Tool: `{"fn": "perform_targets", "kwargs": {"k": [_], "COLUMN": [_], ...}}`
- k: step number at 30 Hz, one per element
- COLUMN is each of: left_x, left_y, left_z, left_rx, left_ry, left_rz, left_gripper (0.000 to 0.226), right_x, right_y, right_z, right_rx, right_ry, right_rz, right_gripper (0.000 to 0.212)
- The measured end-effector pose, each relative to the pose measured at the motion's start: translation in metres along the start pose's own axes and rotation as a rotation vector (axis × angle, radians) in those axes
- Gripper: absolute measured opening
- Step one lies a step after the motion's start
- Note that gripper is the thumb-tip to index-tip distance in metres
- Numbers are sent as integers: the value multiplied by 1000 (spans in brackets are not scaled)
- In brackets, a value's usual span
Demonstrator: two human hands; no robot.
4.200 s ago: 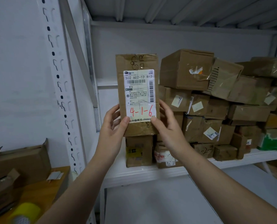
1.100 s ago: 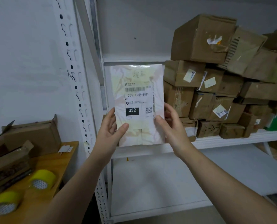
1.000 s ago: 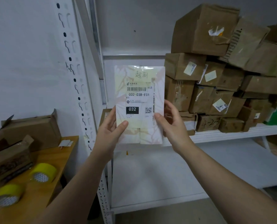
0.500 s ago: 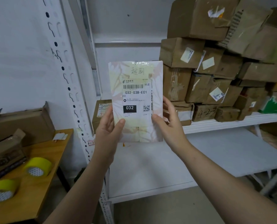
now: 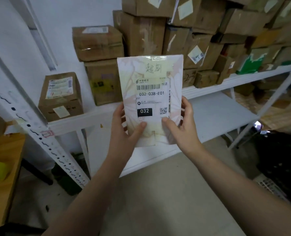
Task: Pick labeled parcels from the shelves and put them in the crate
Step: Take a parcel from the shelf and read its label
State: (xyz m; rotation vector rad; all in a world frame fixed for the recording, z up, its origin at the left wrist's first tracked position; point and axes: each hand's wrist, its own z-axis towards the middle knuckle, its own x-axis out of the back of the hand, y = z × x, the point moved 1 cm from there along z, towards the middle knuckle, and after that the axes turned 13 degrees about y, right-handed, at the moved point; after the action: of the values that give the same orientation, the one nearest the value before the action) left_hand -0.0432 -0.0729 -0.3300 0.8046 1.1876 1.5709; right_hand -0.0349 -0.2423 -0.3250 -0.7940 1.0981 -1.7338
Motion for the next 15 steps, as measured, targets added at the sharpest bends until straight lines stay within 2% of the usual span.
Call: {"fn": "perform_targets", "kwargs": {"k": [7,12,15], "left_x": [-112,-225,-299], "left_y": [-9,-13,-17], "left_z": [-33,-86,-127], "left_rx": [58,149,204], "left_ry": [-224,-388,-421], "left_rz": [-3,-79,-85], "left_gripper": [71,69,66], "right_x": [109,232,315], "right_y": [32,50,59], "right_z": [1,2,1], "right_rx": [-164,-248,-314], "right_ry": [178,355,423], "right_rz": [-62,-105,-125], "right_gripper": [65,52,50]}}
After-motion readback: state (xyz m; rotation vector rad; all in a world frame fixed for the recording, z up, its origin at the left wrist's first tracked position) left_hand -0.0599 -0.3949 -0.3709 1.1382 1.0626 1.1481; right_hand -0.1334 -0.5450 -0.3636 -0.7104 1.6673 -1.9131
